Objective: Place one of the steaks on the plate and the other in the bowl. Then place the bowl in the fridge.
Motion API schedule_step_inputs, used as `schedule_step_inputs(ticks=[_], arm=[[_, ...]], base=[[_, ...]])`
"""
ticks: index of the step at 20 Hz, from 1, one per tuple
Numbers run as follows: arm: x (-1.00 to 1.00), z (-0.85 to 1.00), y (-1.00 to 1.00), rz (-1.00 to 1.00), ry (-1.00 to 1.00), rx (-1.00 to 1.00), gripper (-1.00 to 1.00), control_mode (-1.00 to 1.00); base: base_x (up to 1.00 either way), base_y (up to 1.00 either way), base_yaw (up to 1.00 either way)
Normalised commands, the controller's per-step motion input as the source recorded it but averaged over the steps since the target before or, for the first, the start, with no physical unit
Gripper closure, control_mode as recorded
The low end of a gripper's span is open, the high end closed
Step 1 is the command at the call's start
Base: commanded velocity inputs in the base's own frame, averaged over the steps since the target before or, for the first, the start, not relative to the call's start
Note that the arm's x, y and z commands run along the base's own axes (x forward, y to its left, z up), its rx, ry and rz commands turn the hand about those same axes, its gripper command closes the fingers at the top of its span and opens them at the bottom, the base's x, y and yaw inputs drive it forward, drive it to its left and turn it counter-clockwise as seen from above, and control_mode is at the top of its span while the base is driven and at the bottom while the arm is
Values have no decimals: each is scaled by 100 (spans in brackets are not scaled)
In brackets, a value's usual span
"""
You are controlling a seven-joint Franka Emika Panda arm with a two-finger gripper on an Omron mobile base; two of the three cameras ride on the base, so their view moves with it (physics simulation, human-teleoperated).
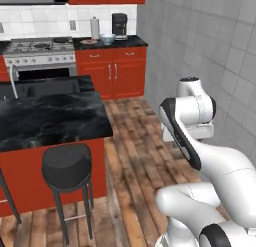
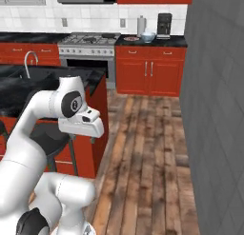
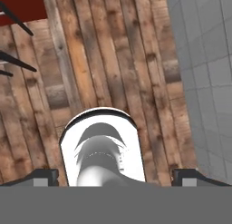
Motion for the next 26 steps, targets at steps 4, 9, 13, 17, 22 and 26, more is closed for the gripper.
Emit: schedule_step_inputs(ticks=[4, 9, 13, 17, 22, 26], arm=[[0, 0, 0, 0, 0, 0, -100, 100], [0, 0, 0, 0, 0, 0, -100, 100], [0, 0, 0, 0, 0, 0, -100, 100], [0, 0, 0, 0, 0, 0, -100, 100], [0, 0, 0, 0, 0, 0, -100, 100], [0, 0, 0, 0, 0, 0, -100, 100]], base=[[34, -31, -1], [88, -41, -7], [99, -63, 0], [93, -27, 0], [95, 3, 0], [100, -41, 11]])
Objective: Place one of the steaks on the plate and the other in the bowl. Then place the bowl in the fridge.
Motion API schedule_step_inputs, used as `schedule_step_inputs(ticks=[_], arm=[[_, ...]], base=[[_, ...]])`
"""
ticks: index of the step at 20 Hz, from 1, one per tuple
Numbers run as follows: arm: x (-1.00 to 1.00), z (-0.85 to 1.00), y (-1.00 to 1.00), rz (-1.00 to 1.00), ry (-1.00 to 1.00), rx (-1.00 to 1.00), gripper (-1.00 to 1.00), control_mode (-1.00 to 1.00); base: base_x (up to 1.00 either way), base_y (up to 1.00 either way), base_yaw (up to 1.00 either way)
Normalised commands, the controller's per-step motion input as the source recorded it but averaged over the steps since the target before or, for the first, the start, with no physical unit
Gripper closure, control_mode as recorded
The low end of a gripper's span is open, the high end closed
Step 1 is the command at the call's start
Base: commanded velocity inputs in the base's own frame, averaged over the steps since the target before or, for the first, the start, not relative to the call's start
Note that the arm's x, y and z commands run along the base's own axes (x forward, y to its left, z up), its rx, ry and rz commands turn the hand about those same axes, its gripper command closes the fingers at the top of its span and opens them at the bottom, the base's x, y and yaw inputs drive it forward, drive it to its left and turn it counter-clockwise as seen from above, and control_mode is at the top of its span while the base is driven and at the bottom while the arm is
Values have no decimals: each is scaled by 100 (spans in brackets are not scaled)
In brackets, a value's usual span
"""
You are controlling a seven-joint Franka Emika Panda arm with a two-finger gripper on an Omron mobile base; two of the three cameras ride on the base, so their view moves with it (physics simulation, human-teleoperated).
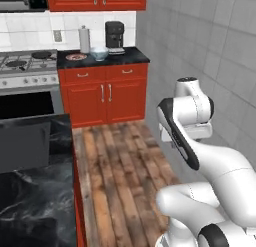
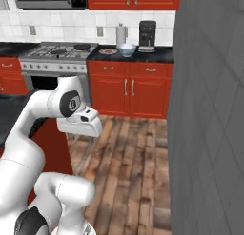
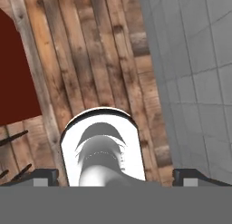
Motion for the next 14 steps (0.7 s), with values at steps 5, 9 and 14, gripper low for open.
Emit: schedule_step_inputs(ticks=[5, 9, 14], arm=[[0, 0, 0, 0, 0, 0, -100, 100], [0, 0, 0, 0, 0, 0, -100, 100], [0, 0, 0, 0, 0, 0, -100, 100]], base=[[100, -1, 9], [100, -7, 3], [100, -37, 0]])
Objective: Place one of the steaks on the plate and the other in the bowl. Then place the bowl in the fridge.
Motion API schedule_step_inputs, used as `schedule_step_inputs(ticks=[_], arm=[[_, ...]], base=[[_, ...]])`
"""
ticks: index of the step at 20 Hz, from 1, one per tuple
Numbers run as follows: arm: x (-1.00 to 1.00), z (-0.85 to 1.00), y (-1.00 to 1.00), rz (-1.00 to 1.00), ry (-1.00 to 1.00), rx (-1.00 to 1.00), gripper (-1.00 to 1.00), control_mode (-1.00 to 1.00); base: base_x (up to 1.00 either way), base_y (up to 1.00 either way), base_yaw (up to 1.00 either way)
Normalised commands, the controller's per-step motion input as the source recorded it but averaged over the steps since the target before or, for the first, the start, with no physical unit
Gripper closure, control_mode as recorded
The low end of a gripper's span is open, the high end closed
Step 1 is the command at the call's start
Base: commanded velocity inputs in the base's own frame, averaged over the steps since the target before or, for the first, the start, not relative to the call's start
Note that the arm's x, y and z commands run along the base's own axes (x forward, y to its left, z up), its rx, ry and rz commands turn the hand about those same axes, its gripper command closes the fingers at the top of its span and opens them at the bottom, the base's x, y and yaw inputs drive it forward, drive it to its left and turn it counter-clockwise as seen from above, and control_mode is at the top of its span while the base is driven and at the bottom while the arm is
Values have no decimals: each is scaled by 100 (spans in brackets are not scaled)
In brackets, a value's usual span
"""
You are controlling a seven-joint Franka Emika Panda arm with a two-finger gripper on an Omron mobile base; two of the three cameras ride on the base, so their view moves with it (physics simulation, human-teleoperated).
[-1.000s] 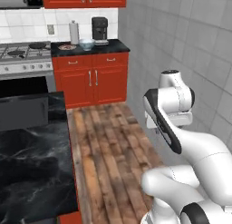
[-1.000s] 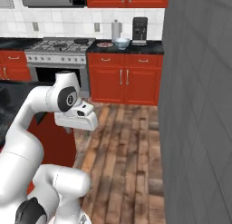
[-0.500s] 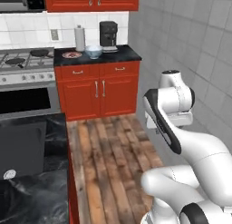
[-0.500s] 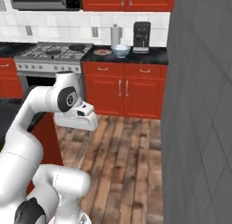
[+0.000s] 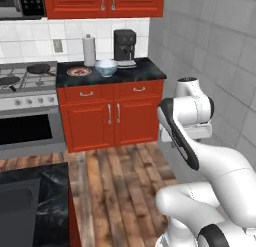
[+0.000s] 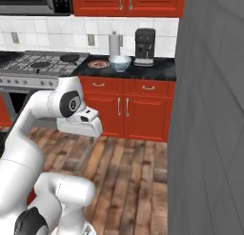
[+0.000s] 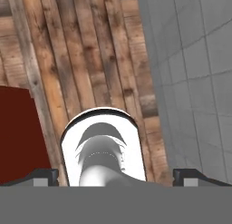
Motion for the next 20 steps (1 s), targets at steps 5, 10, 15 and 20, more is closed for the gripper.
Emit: schedule_step_inputs(ticks=[5, 10, 15, 20], arm=[[0, 0, 0, 0, 0, 0, -100, 100], [0, 0, 0, 0, 0, 0, -100, 100], [0, 0, 0, 0, 0, 0, -100, 100], [0, 0, 0, 0, 0, 0, -100, 100]], base=[[100, -3, 0], [100, -9, 0], [100, -8, 0], [100, -9, 0]])
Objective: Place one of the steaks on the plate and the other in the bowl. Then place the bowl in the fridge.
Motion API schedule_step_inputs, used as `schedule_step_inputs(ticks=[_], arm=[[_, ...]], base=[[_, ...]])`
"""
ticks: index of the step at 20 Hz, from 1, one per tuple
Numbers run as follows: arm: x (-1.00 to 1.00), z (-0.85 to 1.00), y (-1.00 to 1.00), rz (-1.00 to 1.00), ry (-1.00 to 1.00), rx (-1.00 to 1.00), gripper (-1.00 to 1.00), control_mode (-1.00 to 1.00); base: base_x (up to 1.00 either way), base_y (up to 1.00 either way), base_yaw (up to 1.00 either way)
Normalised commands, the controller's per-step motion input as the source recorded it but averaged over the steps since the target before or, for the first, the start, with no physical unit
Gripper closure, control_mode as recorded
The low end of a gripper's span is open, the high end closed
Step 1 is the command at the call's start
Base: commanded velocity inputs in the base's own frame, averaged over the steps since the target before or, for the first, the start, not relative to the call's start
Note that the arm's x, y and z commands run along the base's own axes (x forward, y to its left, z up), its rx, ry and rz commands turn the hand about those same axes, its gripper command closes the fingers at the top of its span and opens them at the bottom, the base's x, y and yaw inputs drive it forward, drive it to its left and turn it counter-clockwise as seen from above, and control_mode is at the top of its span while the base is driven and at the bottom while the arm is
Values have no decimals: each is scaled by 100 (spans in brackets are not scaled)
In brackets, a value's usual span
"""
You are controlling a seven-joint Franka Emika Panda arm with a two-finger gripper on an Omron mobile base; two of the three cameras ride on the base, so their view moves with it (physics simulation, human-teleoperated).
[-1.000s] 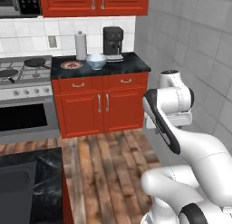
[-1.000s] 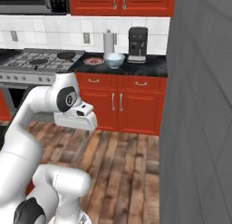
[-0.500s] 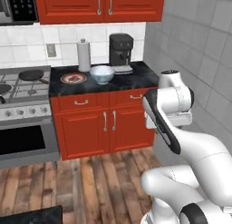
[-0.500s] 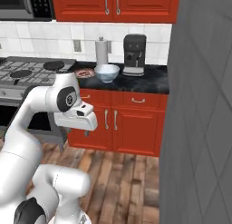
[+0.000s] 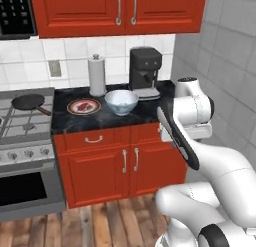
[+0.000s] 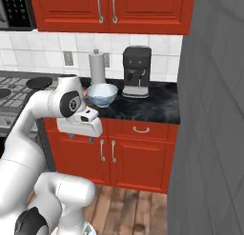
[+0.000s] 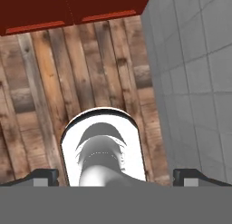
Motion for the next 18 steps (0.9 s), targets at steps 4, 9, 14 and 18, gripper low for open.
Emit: schedule_step_inputs(ticks=[4, 9, 14, 18], arm=[[0, 0, 0, 0, 0, 0, -100, 100], [0, 0, 0, 0, 0, 0, -100, 100], [0, 0, 0, 0, 0, 0, -100, 100], [0, 0, 0, 0, 0, 0, -100, 100]], base=[[100, -21, 0], [81, -38, -3], [14, -19, -2], [12, 3, 0]])
